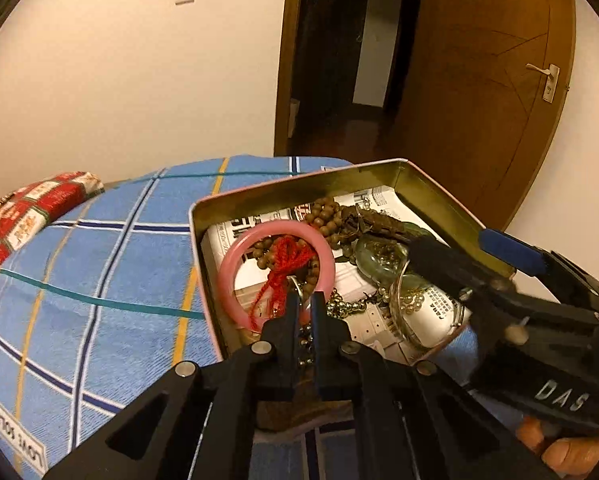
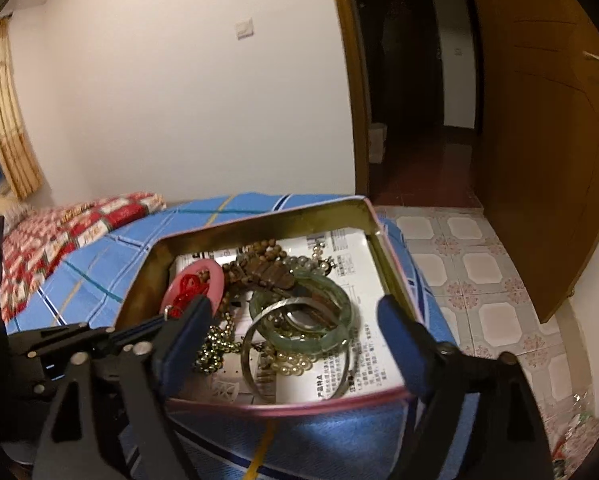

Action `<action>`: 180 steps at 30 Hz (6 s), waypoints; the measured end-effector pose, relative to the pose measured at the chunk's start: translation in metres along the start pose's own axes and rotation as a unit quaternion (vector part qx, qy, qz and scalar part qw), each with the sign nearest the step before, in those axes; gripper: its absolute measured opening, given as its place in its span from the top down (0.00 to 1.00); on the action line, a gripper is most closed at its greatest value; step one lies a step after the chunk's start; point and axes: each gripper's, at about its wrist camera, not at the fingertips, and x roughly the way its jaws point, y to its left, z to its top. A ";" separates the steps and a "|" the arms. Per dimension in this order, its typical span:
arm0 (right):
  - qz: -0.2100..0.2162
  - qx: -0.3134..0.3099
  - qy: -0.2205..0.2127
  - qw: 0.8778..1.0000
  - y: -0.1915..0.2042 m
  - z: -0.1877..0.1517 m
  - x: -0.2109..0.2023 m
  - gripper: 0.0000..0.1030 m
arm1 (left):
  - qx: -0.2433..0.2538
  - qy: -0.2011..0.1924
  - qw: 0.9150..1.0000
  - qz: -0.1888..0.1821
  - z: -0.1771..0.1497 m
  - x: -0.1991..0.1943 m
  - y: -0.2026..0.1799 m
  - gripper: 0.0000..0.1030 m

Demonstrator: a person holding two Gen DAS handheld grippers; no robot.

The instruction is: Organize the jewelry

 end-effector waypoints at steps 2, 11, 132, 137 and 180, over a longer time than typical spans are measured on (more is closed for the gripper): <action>-0.001 0.019 -0.019 1.000 -0.005 -0.002 -0.009 0.14 | 0.001 -0.010 1.000 0.010 -0.001 -0.008 -0.002 0.69; -0.022 0.055 -0.071 0.996 -0.012 -0.006 -0.034 0.09 | -0.003 -0.056 0.996 0.063 -0.014 -0.040 -0.009 0.21; -0.104 -0.009 -0.199 0.974 0.029 -0.040 -0.093 0.00 | -0.048 -0.193 0.960 0.198 -0.063 -0.096 -0.016 0.20; -0.105 -0.009 -0.200 0.974 0.029 -0.041 -0.092 0.00 | -0.049 -0.193 0.960 0.198 -0.063 -0.096 -0.016 0.20; -0.106 -0.009 -0.200 0.974 0.028 -0.040 -0.092 0.00 | -0.052 -0.180 0.963 0.195 -0.062 -0.097 -0.015 0.18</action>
